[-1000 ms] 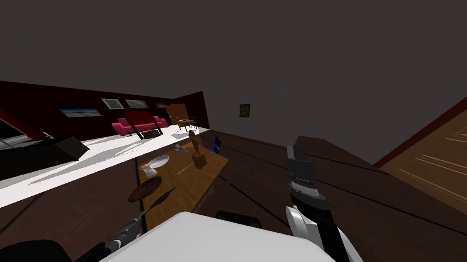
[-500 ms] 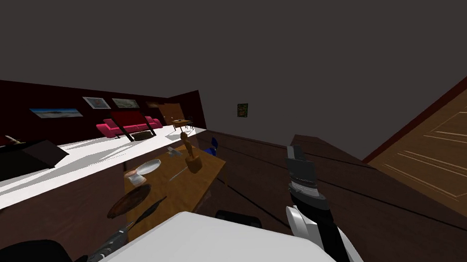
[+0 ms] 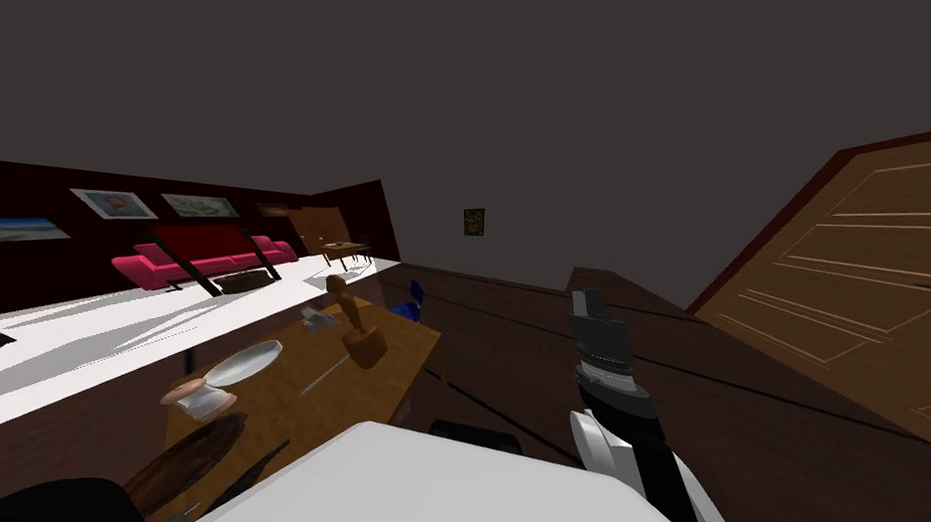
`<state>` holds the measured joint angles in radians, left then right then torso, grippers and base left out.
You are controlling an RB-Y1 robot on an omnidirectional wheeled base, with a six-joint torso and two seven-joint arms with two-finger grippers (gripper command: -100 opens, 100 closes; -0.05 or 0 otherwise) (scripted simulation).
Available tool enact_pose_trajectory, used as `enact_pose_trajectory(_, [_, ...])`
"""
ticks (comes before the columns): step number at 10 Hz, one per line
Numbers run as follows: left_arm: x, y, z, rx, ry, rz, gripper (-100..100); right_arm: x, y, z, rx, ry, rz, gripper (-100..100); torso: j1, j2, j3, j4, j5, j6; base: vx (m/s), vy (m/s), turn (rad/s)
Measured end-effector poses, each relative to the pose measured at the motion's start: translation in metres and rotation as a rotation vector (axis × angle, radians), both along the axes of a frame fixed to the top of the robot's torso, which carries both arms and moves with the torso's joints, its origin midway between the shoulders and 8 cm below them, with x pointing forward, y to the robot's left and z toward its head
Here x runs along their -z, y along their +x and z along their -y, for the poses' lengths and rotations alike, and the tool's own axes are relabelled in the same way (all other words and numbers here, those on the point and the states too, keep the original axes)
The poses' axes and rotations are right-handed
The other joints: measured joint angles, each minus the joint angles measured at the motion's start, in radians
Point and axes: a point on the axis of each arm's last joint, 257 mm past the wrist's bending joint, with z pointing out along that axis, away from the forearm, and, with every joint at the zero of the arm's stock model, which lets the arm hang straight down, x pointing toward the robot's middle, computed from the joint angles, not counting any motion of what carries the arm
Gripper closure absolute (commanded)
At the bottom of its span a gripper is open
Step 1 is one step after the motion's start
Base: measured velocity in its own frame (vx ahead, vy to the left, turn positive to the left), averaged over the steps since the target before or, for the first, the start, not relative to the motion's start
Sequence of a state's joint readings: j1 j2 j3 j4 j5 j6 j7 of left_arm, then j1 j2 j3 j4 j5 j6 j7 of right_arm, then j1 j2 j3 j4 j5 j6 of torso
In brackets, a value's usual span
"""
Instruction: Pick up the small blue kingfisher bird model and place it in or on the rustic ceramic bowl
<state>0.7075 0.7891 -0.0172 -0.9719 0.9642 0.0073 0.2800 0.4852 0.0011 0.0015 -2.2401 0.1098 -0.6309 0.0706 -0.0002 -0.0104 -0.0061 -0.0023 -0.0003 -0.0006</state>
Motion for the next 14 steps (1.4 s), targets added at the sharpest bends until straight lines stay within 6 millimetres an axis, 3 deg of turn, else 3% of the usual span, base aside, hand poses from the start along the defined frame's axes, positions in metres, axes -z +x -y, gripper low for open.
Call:
enact_pose_trajectory(1, [0.0, -0.015, 0.0, -0.049, -0.009, -0.003, -100, 0.0, 0.0, 0.0, 0.0, 0.0, 0.0, 0, 0.001, 0.002, 0.001, 0.0, 0.0, 0.0, 0.082, 0.035, -0.026])
enact_pose_trajectory(4, [0.009, -0.031, 0.0, -0.101, -0.023, -0.014, -100, 0.0, 0.0, 0.0, 0.0, 0.0, 0.0, 0, -0.002, 0.01, 0.006, 0.002, 0.0, 0.0, 0.048, 0.01, -0.062])
enact_pose_trajectory(8, [0.016, -0.066, 0.002, -0.214, -0.054, -0.024, -100, 0.0, 0.0, 0.0, 0.0, 0.0, 0.0, 0, -0.001, 0.007, 0.004, 0.001, 0.0, -0.001, 0.083, 0.018, -0.047])
enact_pose_trajectory(9, [0.016, -0.066, 0.003, -0.214, -0.055, -0.025, 0, 0.0, 0.0, 0.0, 0.0, 0.0, 0.0, 0, -0.001, 0.01, 0.005, 0.002, 0.0, -0.001, 0.006, 0.002, -0.001])
enact_pose_trajectory(10, [0.016, -0.066, 0.003, -0.214, -0.054, -0.025, -100, 0.0, 0.0, 0.0, 0.0, 0.0, 0.0, 0, -0.002, 0.011, 0.006, 0.002, 0.0, -0.001, -0.003, 0.055, 0.028])
enact_pose_trajectory(14, [0.034, -0.058, 0.015, -0.209, -0.055, -0.024, -100, 0.0, 0.0, 0.0, 0.0, 0.0, 0.0, 0, 0.002, 0.012, 0.007, 0.003, 0.001, -0.001, 0.005, 0.06, 0.005])
